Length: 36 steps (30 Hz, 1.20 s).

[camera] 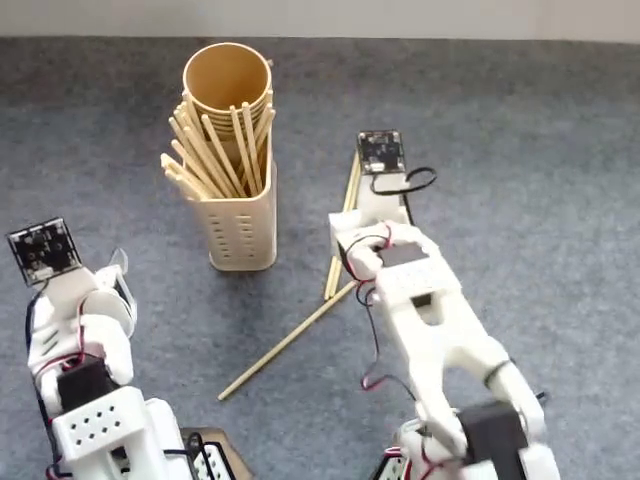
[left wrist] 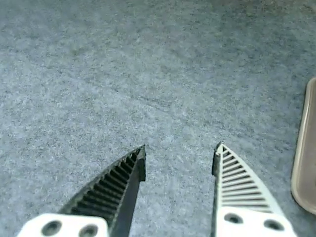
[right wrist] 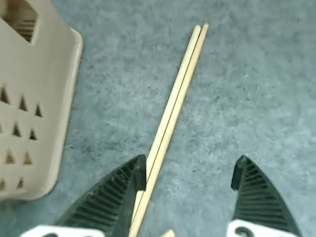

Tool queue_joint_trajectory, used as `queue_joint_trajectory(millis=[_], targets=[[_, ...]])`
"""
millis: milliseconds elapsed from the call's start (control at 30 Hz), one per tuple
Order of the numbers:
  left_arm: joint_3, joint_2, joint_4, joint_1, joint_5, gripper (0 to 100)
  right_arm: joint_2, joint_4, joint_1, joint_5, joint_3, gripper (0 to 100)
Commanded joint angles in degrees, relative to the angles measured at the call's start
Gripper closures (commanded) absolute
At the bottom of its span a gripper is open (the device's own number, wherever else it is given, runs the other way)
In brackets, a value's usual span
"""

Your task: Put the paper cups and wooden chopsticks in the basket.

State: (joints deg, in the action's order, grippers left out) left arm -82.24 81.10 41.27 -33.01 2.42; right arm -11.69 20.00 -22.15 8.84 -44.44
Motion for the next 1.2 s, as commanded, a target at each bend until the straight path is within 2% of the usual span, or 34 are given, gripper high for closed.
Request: queue_joint_trajectory(millis=[0, 233, 467, 900, 1067, 1167], targets=[[-2.2, 5.2, -1.3, -0.7, 0.2, 76, 5.5, -2.9, -0.6, 0.4, 4.6, 71.7], [-5.8, 15.6, 1.0, 0.5, 0.0, 76, 19.0, -2.9, -0.5, 0.4, 11.4, 71.7], [-6.1, 22.1, 7.4, 3.3, -3.4, 76, 20.4, -2.6, -1.6, 0.4, 13.8, 71.7], [-7.2, 22.7, 7.4, 3.4, -3.5, 76, 14.9, -2.9, -3.7, 0.4, 13.7, 71.7], [-7.2, 22.7, 7.5, 3.4, -3.5, 76, 23.8, -3.6, -5.4, 0.4, 14.0, 71.7], [-7.2, 22.7, 7.6, 3.4, -3.5, 76, 26.3, 0.9, -5.2, 0.4, 19.0, 73.6]])
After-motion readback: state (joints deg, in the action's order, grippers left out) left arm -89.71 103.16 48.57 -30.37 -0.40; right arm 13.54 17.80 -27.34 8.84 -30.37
